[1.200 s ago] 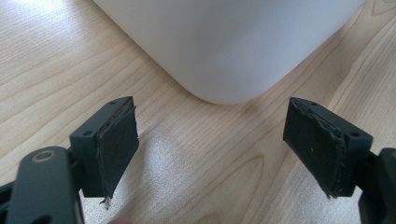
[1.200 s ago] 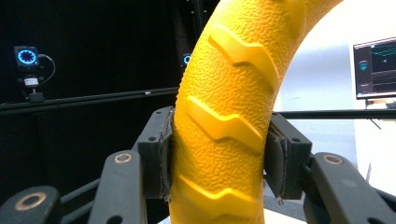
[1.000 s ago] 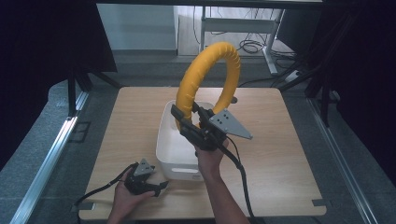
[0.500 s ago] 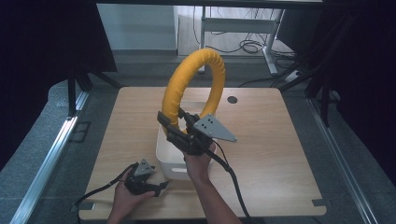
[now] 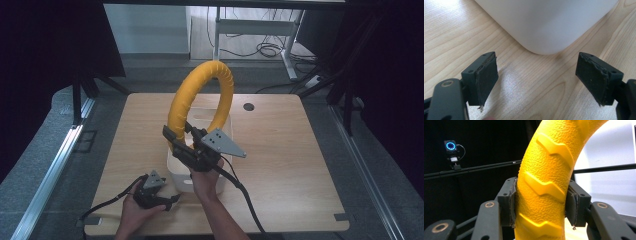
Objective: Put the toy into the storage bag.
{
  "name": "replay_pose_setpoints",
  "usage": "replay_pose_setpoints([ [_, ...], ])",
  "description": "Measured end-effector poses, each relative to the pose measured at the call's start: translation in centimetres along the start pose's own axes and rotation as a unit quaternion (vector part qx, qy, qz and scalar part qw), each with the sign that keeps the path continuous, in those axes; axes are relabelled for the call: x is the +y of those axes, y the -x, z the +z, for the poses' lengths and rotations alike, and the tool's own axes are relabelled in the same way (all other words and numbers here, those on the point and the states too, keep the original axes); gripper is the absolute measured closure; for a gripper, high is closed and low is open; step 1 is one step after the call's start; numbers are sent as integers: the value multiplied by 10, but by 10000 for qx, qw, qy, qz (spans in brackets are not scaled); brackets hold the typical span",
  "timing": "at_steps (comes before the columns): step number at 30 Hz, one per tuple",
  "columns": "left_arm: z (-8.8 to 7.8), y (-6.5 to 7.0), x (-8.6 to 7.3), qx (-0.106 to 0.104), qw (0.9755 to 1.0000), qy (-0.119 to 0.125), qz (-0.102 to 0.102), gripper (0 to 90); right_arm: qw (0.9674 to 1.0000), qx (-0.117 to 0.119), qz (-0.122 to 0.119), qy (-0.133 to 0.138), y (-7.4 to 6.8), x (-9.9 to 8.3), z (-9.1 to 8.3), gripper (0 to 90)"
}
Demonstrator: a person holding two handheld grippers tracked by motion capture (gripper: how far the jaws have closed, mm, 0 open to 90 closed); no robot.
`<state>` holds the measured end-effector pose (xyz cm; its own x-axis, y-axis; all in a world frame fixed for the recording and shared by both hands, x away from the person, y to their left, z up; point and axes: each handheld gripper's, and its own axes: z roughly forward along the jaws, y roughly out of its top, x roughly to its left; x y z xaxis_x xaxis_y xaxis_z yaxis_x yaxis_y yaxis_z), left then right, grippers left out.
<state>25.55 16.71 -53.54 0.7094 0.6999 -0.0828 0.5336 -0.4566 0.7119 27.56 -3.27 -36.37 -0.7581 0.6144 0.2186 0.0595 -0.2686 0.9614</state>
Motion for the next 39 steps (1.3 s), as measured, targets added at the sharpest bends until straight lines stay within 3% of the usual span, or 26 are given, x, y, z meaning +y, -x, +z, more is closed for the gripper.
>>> replay_pose_setpoints([
  [8,1,0,0,-10,10000,-6,2,180,9999,-95,39,47,-2,-10,-1,501],
  [27,2,1,-1,-29,10000,2,-30,180,9994,-251,196,-127,3,-35,1,500],
  [39,2,1,-1,-33,10000,16,-36,180,9992,-243,270,-149,3,-43,4,500],
])
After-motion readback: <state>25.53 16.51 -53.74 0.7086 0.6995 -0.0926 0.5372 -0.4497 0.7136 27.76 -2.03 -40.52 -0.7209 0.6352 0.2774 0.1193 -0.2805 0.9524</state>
